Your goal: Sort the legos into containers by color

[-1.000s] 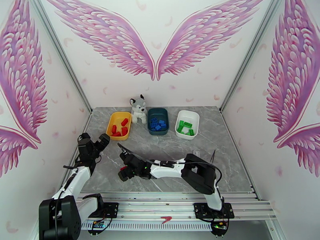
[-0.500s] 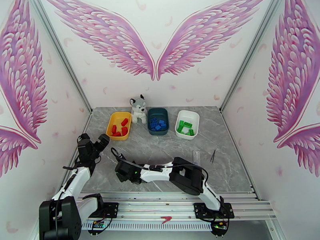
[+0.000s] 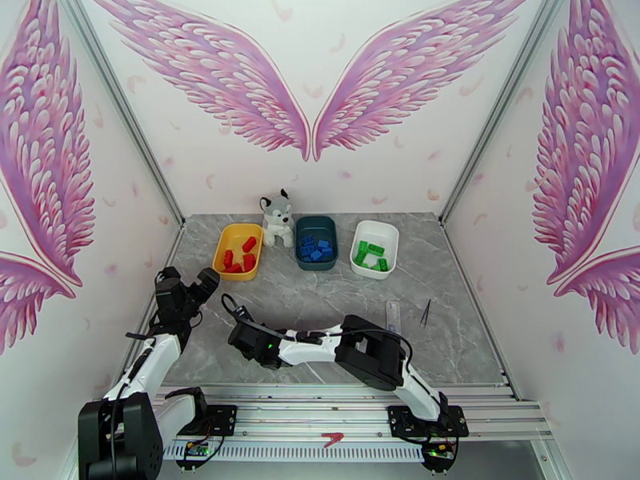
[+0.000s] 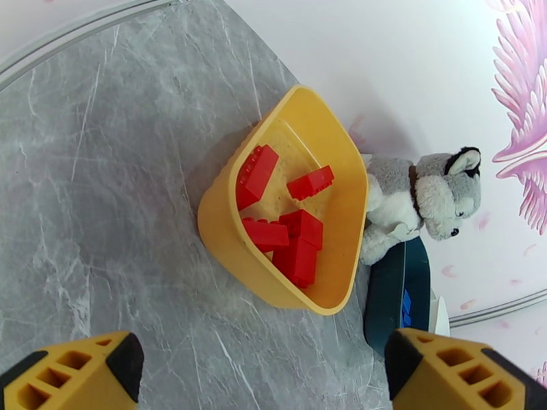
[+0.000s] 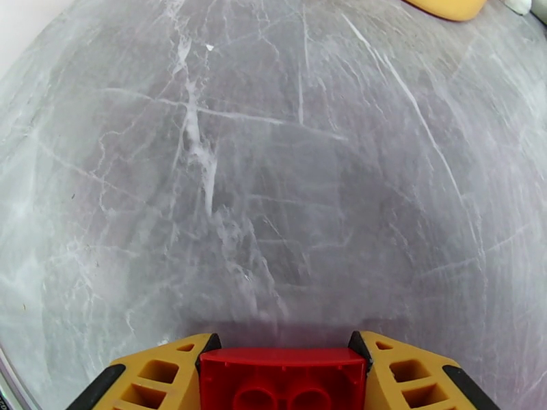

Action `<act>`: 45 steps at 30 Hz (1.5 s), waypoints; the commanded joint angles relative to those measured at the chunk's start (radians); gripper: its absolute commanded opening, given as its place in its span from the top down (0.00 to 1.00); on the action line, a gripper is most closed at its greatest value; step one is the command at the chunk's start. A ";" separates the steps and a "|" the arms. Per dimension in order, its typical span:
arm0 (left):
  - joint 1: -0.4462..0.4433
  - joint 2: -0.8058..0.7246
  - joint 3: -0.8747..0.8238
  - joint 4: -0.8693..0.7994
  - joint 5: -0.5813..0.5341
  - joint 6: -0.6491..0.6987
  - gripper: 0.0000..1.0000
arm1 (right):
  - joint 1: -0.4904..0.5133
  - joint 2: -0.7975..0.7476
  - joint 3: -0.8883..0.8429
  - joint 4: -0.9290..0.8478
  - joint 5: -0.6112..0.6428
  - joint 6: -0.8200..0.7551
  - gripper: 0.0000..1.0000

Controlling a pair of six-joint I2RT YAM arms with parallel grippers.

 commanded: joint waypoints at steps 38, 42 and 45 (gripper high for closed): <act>-0.112 -0.024 0.005 0.039 0.007 0.005 0.03 | -0.501 0.372 0.804 0.185 -0.781 0.311 0.37; -0.111 -0.076 -0.001 0.019 -0.013 0.012 0.02 | -0.509 0.416 0.903 0.114 -0.776 0.278 0.20; -0.114 -0.094 -0.001 0.008 -0.022 0.023 0.01 | -0.512 0.366 0.852 0.110 -0.775 0.240 0.14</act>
